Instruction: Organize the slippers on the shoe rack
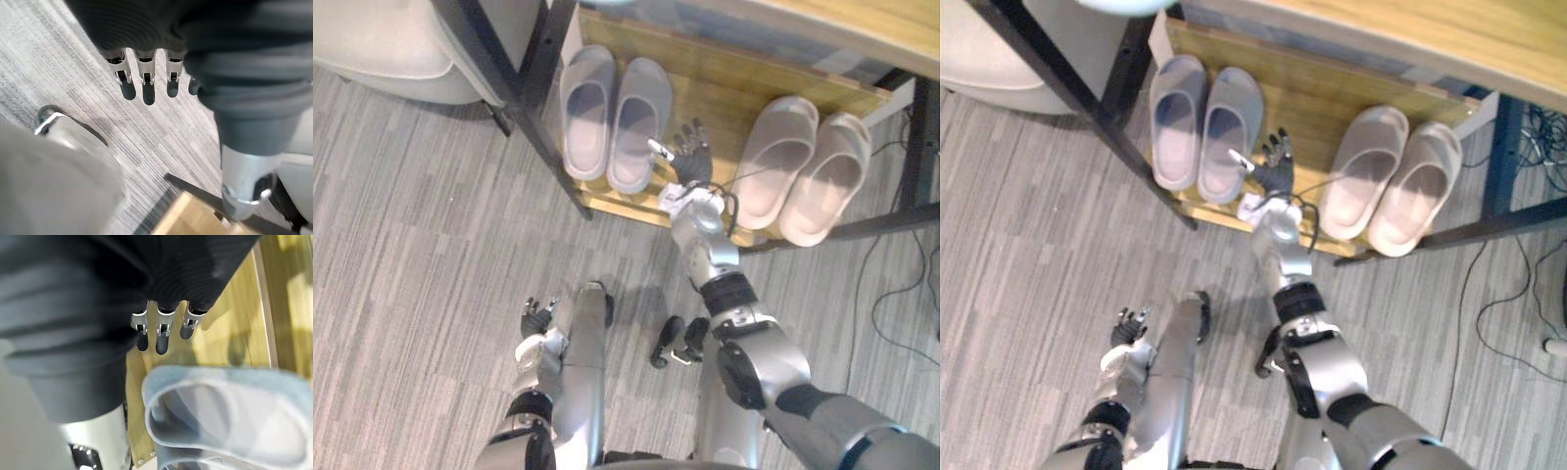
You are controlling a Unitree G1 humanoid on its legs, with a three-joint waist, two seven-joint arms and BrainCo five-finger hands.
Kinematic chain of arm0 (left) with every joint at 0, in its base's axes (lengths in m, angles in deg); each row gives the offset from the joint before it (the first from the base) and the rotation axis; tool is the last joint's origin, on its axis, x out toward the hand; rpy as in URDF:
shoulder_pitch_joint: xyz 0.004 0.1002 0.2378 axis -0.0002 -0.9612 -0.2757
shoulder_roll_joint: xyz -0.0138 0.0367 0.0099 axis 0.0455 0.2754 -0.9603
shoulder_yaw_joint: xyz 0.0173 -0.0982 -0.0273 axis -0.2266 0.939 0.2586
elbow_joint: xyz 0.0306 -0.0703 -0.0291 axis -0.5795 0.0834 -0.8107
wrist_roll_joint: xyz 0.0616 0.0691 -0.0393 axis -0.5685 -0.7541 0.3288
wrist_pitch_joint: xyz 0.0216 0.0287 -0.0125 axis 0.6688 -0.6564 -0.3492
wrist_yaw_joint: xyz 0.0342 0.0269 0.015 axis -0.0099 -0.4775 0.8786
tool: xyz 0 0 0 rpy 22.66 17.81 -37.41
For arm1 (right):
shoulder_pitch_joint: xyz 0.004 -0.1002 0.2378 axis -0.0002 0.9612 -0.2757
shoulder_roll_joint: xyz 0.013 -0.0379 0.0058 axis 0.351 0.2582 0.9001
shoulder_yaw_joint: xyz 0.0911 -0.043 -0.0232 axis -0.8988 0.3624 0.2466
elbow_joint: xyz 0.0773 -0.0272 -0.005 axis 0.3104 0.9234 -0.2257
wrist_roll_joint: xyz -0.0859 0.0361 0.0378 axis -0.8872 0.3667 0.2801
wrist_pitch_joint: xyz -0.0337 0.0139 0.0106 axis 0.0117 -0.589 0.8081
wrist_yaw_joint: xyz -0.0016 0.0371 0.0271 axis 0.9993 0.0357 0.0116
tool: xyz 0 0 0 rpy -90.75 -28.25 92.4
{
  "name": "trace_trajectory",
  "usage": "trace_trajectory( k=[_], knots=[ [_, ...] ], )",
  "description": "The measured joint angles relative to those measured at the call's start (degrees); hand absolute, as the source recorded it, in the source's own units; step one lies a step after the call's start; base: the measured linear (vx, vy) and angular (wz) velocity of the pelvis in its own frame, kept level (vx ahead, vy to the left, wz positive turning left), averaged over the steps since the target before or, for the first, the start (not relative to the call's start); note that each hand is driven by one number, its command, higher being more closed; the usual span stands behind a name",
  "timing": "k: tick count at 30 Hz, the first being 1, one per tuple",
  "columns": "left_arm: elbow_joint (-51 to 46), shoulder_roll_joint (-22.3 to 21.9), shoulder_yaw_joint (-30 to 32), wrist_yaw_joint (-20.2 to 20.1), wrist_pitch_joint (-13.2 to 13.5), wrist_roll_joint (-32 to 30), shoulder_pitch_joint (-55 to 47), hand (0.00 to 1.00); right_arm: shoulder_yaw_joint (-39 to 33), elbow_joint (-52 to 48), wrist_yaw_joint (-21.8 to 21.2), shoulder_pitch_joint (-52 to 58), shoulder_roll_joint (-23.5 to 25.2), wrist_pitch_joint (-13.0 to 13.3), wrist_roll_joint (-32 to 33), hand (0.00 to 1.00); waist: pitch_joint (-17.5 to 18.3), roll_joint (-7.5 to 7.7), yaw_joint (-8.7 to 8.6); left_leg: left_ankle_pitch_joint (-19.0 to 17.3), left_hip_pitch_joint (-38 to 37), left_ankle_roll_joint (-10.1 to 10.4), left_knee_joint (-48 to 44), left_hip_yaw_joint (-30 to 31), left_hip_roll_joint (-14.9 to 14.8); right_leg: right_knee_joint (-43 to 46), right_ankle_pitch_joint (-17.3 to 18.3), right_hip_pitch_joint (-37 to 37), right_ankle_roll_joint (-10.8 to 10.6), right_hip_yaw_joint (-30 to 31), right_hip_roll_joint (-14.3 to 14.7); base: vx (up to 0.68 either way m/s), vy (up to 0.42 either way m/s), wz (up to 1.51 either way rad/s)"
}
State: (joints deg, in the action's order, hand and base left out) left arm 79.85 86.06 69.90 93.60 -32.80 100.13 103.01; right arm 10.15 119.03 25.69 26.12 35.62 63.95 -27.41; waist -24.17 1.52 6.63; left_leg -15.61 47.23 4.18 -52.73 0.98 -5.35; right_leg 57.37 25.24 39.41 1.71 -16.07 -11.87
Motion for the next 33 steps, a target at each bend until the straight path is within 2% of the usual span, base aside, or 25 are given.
trace_trajectory(
  k=[3, 5, 8, 10, 12, 16, 18, 21, 29, 33],
  knots=[
    [-0.01, -0.03, -2.69, -0.78, -0.03, -0.24, -1.67, 0.0, 3.86, -7.1, -1.59, 10.09, -0.52, 0.01, -4.28, 0.0, 0.14, 0.24, -0.64, 1.79, -7.69, -0.33, 7.35, -1.99, -0.47, -7.31, -2.73, -6.65, -0.5, 0.46, 0.98, 0.06, 0.045, -0.19],
    [-0.15, -0.02, -5.72, -1.51, -0.04, -1.78, -3.4, 0.0, 6.17, -10.67, -2.99, 17.94, -0.85, 0.02, -7.96, 0.0, 0.77, 1.14, -1.33, 3.56, -13.47, -0.53, 13.41, -3.71, -0.84, -12.85, -4.63, -11.65, -0.91, 0.31, 1.18, 0.1, 0.038, -0.09],
    [0.14, 0.4, -10.54, -2.33, -0.1, -3.76, -6.73, 0.0, 7.99, -12.54, -4.88, 28.65, -0.82, 0.0, -12.69, 0.0, 4.71, 3.39, -2.84, 6.36, -19.03, -0.26, 21.92, -5.24, -0.94, -20.65, -7.24, -16.52, -1.31, -0.34, 2.18, 0.14, -0.015, -0.01],
    [1.43, 1.07, -14.82, -2.92, -0.21, -5.29, -8.48, 0.0, 8.45, -12.7, -6.28, 35.27, -1.25, 0.0, -16.64, 0.0, 6.53, 4.34, -3.49, 8.5, -23.87, 0.05, 28.07, -5.43, -0.62, -26.4, -9.07, -21.01, -1.56, -0.88, 2.99, 0.15, -0.02, 0.02],
    [2.5, 1.74, -17.82, -3.79, -0.63, -7.14, -9.7, 0.0, 8.02, -12.17, -7.39, 40.41, -1.96, 0.0, -19.28, 0.0, 7.95, 4.67, -4.09, 10.75, -28.11, 0.31, 33.48, -5.47, 0.21, -30.45, -10.25, -24.47, -2.01, -1.36, 3.11, 0.15, -0.013, 0.09],
    [3.55, 2.36, -20.15, -4.47, -1.27, -9.43, -12.24, 0.0, 7.37, -7.66, -8.87, 45.74, -3.98, -0.01, -23.37, 0.0, 10.44, 3.29, -5.03, 13.89, -34.88, 0.42, 42.25, -6.45, 0.73, -37.23, -12.7, -29.76, -2.63, -1.2, 4.1, 0.15, 0.009, -0.07],
    [3.77, 2.69, -21.6, -4.83, -1.31, -11.56, -14.28, 0.0, 7.1, -4.01, -9.48, 48.61, -5.34, -0.12, -26.76, 0.0, 12.47, 1.72, -5.31, 15.19, -38.98, 0.43, 46.71, -6.91, 0.83, -41.68, -14.41, -33.67, -3.16, -1.09, 4.96, 0.13, 0.022, -0.1],
    [4.47, 3.7, -24.01, -5.11, -1.32, -14.02, -15.43, 0.0, 5.43, 2.38, -10.48, 50.19, -5.87, -0.17, -28.36, 0.0, 14.11, 0.49, -5.57, 16.48, -42.82, 0.36, 50.68, -7.37, 0.88, -46.47, -16.47, -37.6, -3.53, -0.96, 5.91, 0.08, 0.014, -0.07],
    [5.72, 5.05, -29.27, -6.67, -0.97, -18.94, -16.65, 0.0, 1.07, 17.46, -11.02, 48.97, -6.09, -0.04, -29.29, 0.0, 15.63, -0.34, -6.12, 18.02, -47.79, -0.19, 54.22, -8.27, 1.19, -52.78, -19.88, -42.52, -3.81, 0.72, 6.85, -0.04, 0.028, -0.1],
    [0.55, 6.22, -36.23, -7.74, -1.27, -19.35, -18.64, 0.0, -0.52, 19.73, -11.06, 49.04, -7.08, -0.12, -26.3, 0.0, 16.65, -1.12, -6.25, 19.15, -49.76, -0.52, 56.65, -8.22, 1.5, -53.75, -20.4, -43.54, -4.14, 0.98, 6.93, -0.06, 0.025, -0.01]
  ],
)
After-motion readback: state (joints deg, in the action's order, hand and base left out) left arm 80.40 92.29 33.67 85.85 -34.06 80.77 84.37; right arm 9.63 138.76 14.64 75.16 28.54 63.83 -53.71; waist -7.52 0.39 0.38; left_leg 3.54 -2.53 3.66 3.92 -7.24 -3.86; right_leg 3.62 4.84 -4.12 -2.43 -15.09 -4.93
